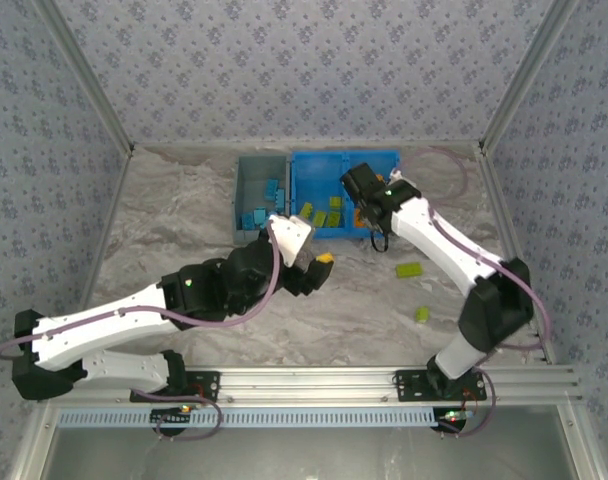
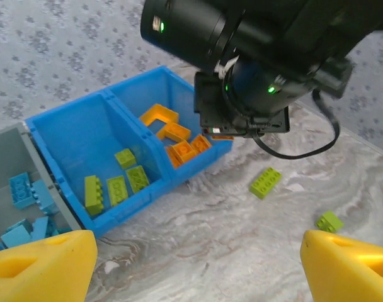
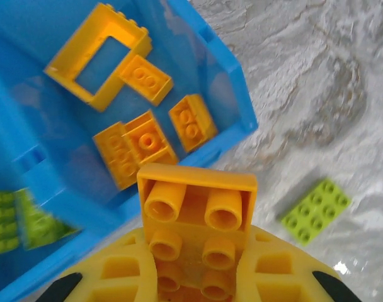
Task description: Sort the legos into containers by color
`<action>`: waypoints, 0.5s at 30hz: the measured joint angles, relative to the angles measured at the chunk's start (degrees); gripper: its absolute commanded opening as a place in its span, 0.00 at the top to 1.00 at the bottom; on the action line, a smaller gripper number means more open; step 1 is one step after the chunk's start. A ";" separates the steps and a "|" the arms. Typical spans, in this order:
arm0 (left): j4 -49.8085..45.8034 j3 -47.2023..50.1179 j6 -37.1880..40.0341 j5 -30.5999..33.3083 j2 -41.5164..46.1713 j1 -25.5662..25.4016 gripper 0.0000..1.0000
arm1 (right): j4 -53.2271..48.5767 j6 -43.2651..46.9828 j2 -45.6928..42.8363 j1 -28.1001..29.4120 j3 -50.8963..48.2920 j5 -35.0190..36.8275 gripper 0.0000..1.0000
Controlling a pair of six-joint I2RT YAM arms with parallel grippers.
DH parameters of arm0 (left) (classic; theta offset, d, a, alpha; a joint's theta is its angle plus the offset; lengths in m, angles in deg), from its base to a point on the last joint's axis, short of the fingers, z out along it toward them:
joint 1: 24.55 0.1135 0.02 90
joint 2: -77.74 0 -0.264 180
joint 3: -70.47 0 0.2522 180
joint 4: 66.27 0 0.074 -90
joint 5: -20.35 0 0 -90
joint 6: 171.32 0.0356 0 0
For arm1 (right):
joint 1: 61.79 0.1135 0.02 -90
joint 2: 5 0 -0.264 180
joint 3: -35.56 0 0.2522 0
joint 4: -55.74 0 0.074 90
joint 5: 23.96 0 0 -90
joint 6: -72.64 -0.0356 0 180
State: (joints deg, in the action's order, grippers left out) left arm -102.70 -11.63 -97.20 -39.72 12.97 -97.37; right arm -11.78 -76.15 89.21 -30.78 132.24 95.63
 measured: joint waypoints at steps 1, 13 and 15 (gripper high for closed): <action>-0.02 0.00 0.00 -0.24 -0.22 0.63 0.15 | 0.20 2.36 2.08 -0.98 0.92 -0.22 0.89; -0.28 0.02 -0.24 -3.06 -2.03 2.32 0.15 | 7.30 25.92 20.68 -9.81 12.72 -12.85 0.81; -0.26 0.13 -0.28 -3.41 -2.03 2.60 0.15 | 7.61 28.13 22.91 -10.62 14.99 -14.25 0.81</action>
State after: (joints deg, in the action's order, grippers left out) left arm -102.97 -11.50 -97.48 -43.13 10.94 -94.77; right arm -4.17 -48.02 112.12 -41.41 147.23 81.37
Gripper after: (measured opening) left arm 0.847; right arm 0.233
